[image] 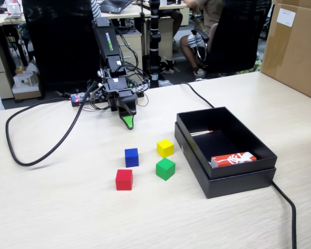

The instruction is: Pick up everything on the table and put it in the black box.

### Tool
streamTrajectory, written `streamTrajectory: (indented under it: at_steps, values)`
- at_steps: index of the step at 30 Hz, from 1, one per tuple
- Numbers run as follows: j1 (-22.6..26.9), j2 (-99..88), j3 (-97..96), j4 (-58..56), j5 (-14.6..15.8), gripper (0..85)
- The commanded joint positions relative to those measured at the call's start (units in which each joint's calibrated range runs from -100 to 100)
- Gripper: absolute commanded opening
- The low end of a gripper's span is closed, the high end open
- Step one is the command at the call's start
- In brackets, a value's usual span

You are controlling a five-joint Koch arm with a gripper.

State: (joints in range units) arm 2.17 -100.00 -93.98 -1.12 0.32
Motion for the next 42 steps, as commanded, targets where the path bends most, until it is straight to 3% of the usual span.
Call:
streamTrajectory:
  at_steps: [1, 19, 29, 42]
  values:
    - [0.34, 0.00, -1.94, -1.43, -0.29, 49.9]
    - [-0.44, 0.00, 0.32, -2.98, -0.63, 47.6]
    - [-0.34, 5.97, 24.35, -25.36, 0.88, 47.6]
    - [-4.20, 54.16, 72.76, -50.50, 0.44, 47.1]
